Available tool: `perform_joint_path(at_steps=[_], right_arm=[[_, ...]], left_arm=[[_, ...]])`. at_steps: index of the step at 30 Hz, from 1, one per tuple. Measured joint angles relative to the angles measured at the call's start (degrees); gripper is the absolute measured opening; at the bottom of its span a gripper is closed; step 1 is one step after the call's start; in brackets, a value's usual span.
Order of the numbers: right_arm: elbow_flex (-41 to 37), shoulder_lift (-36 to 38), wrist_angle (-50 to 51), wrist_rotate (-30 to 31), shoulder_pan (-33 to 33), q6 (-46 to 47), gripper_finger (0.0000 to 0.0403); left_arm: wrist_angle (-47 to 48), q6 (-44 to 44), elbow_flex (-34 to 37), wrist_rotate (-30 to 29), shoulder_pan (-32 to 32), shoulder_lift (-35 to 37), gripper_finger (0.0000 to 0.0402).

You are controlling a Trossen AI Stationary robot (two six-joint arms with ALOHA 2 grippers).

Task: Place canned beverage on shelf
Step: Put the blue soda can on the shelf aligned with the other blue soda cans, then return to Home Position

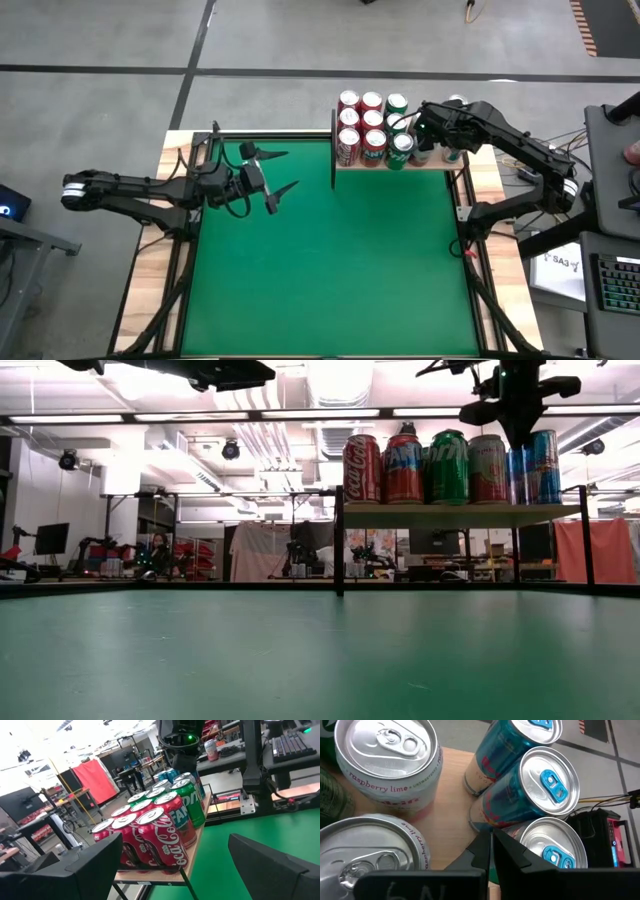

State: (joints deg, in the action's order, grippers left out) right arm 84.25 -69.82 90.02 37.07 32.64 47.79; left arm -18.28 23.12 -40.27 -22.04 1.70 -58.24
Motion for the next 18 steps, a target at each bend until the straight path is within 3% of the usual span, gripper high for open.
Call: perform_joint_path(at_steps=[4, 9, 18], right_arm=[[0.35, 0.4, 0.11, 0.0, -0.4, -1.16, 0.0012], [2.31, 2.24, -3.16, 1.13, -5.34, -1.53, 0.0012], [1.38, 8.62, -12.78, 8.03, -24.42, -6.3, 0.0012]], left_arm=[[1.97, -2.25, -0.05, -0.01, -0.65, 1.82, 0.0347], [7.48, -4.43, -0.09, 0.04, -1.89, 6.33, 0.0347], [19.29, -8.76, 2.45, 1.15, -2.24, 17.57, 0.0347]])
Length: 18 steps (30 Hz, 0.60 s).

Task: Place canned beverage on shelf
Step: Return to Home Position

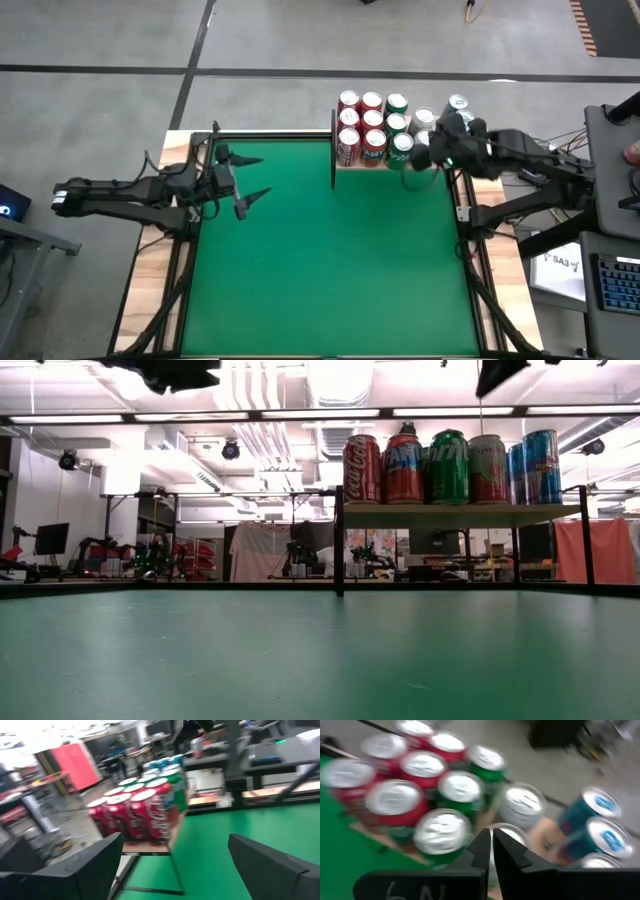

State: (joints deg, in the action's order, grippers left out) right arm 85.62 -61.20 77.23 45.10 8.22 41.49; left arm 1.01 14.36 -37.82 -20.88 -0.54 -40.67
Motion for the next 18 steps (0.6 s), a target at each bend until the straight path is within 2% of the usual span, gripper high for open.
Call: perform_joint_path(at_steps=[6, 10, 14, 18], right_arm=[[-4.98, 4.1, -5.53, 6.95, -16.51, -1.19, 0.0012], [-13.49, 7.26, -13.3, 9.04, -26.78, -3.26, 0.0012], [-24.87, 10.1, -29.14, 9.23, -32.46, -8.41, 0.0012], [-36.82, 12.01, -51.29, 8.12, -33.73, -20.53, 0.0012]], left_arm=[[0.5, -0.06, 8.48, 10.44, -0.03, 9.77, 0.0347], [0.12, -2.06, 14.46, 11.32, 0.06, 16.19, 0.0347], [-1.1, -1.57, 18.48, 10.95, 0.27, 21.71, 0.0346], [-0.68, 0.42, 21.29, 10.95, 0.54, 26.29, 0.0335]])
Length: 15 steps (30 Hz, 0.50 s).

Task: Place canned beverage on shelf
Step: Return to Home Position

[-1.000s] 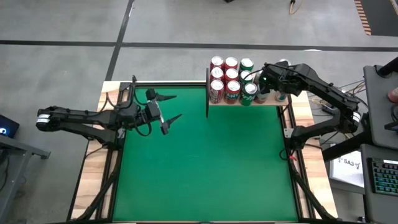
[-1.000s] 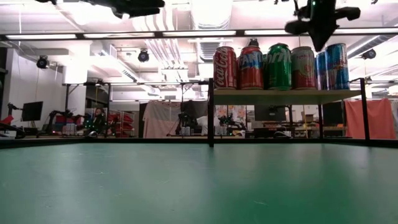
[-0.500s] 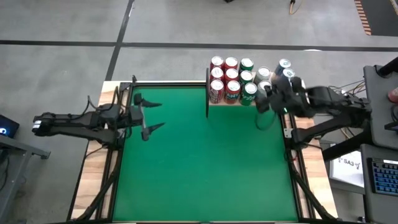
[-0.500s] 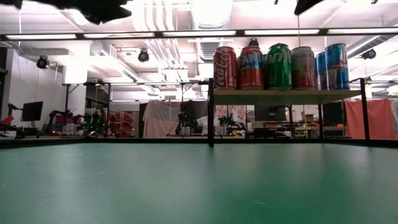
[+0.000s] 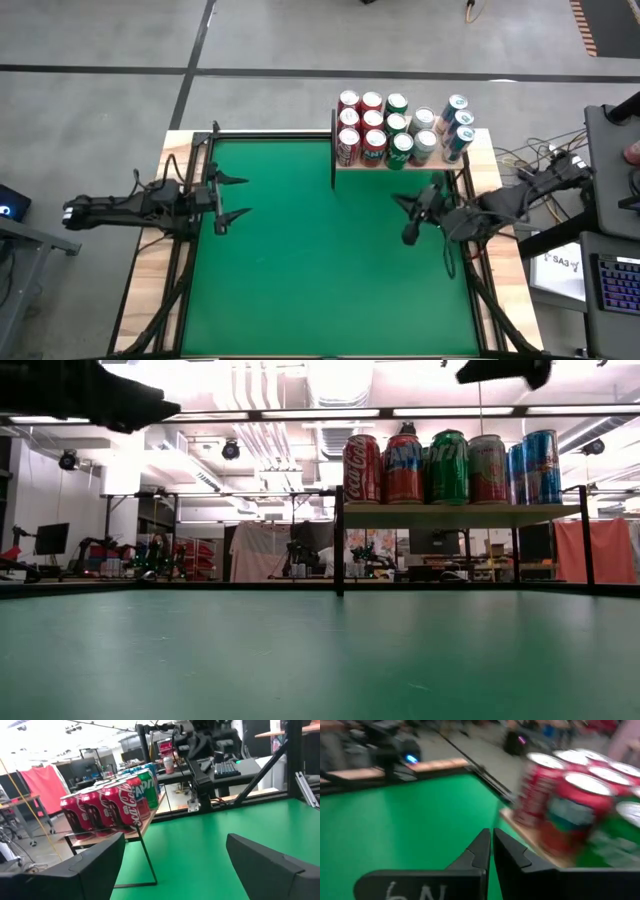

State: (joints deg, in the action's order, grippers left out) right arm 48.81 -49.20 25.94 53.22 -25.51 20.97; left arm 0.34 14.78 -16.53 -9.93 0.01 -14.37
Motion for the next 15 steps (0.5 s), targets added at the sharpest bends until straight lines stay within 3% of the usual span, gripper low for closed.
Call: perform_joint_path(at_steps=[3, 8, 9, 13, 15], right_arm=[[-8.77, 0.98, -21.42, -7.32, 2.22, -13.36, 0.0012], [-20.76, 0.72, -54.74, -41.38, 13.17, -27.64, 0.0012], [-22.4, 0.42, -58.34, -45.83, 15.99, -27.93, 0.0012], [-25.8, 1.45, -58.84, -53.21, 26.54, -25.15, 0.0012], [-26.93, 2.51, -59.6, -60.73, 31.0, -23.63, 0.0012]], left_arm=[[-0.54, -0.36, 2.01, 0.04, 0.82, 3.43, 0.0321], [-1.58, -4.11, 5.64, 0.04, 2.45, 8.21, 0.0296], [-2.31, -4.56, 6.46, 0.04, 2.8, 8.98, 0.029], [-3.52, -5.56, 8.86, -0.02, 4.7, 11.46, 0.0268], [-4.01, -5.69, 9.49, -0.02, 6.08, 12.36, 0.0257]])
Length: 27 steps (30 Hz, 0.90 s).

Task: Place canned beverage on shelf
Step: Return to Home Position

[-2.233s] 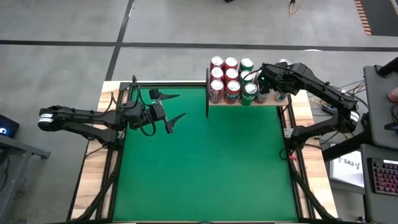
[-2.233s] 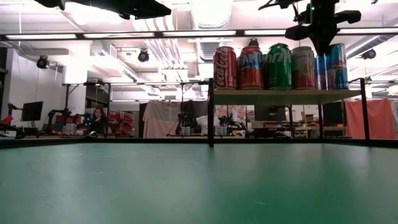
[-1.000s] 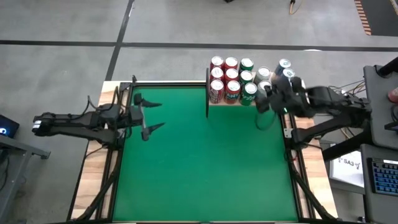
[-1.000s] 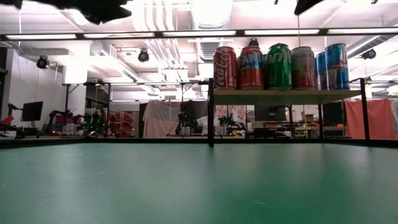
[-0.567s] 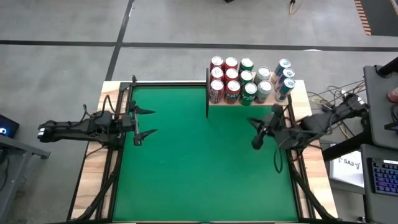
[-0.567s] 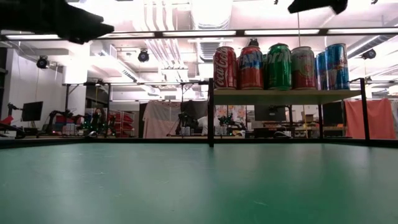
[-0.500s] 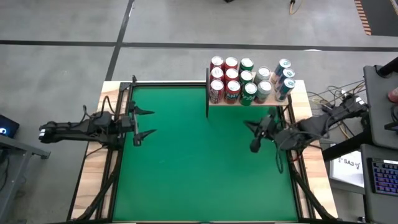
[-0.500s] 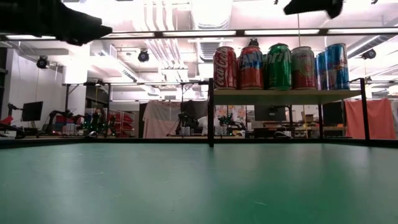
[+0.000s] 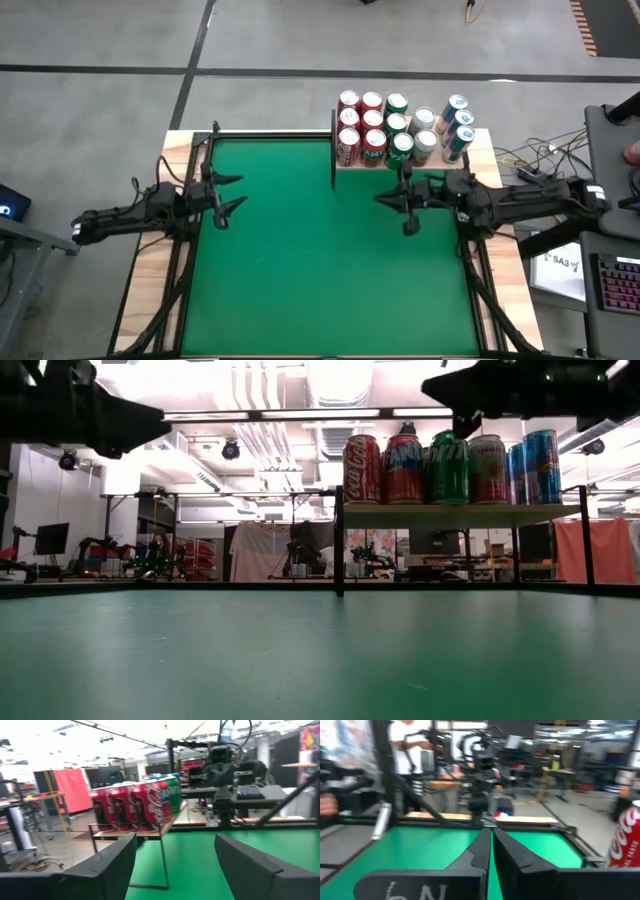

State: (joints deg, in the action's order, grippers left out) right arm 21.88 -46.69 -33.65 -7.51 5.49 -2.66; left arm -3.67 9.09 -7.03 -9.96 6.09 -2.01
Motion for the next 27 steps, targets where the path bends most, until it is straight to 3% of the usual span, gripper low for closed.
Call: perform_joint_path(at_steps=[3, 11, 22, 27], right_arm=[[-2.12, 2.14, -1.62, -7.03, 4.56, 1.93, 0.0012], [-8.61, 12.22, -1.29, -7.95, 6.54, 2.74, 0.0012], [-18.09, 31.43, 5.63, -7.95, 6.54, 5.67, 0.0012], [-20.27, 41.0, 14.41, -7.93, 6.54, 0.63, 0.0012]], left_arm=[[-0.06, -0.19, 0.16, -0.02, 2.23, 0.77, 0.0239], [1.32, -0.1, 0.2, 0.94, 6.41, 0.73, 0.0179], [2.14, -3.82, 2.03, 15.21, 6.78, 0.67, 0.0083], [0.01, -8.19, 6.44, 18.08, 6.85, 1.39, 0.003]])
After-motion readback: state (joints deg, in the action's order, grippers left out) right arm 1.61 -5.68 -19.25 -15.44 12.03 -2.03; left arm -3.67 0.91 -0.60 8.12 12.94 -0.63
